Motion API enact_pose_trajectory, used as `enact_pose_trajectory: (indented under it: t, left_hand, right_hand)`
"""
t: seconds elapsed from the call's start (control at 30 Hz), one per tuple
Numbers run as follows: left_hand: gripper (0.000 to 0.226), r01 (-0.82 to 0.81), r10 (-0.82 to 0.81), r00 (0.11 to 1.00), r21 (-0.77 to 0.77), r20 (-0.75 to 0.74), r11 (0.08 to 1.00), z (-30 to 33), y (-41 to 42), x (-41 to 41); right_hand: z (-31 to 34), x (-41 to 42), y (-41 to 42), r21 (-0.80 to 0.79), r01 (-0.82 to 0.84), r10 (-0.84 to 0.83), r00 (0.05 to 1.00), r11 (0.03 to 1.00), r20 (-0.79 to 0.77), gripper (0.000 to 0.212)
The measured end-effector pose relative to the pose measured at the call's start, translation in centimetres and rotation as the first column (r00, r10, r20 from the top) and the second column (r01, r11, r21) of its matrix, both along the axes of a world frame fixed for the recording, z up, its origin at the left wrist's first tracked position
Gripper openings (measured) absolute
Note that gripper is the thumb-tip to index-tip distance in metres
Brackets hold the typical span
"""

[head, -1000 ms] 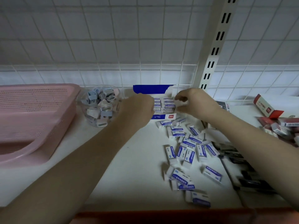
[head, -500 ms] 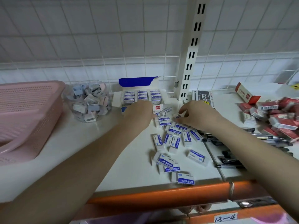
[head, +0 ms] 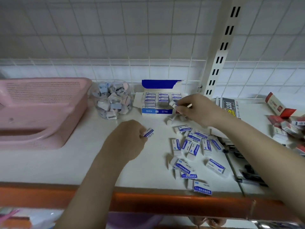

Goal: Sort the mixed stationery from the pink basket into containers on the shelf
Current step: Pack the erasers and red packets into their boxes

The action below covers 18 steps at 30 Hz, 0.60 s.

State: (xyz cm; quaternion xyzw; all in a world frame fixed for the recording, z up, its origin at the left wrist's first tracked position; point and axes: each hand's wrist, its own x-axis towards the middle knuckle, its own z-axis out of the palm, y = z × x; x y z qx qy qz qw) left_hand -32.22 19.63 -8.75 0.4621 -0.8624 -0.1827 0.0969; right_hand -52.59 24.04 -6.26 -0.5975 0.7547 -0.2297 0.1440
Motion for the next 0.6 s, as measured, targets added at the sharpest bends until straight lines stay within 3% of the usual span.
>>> enact_pose_trajectory:
  t: [0.23,0.4,0.6]
  left_hand:
    - [0.018,-0.131,0.128,0.984,-0.020,-0.127,0.991,-0.2,-0.4,2.5]
    - [0.020,-0.193,0.181,0.966,-0.050,-0.187,0.980,-0.4,-0.8,4.2]
    - [0.021,-0.239,0.226,0.946,-0.029,-0.233,0.971,-0.9,-1.2,4.7]
  right_hand:
    - [0.4,0.6,-4.7,0.087,-0.106,0.092,0.983,0.991,0.157,0.029]
    - [-0.1,1.1,-6.7,0.080,-0.105,0.102,0.994,0.991,0.043,0.036]
    - [-1.1,1.5,-7.7,-0.044,-0.101,0.098,0.993,0.994,-0.063,0.025]
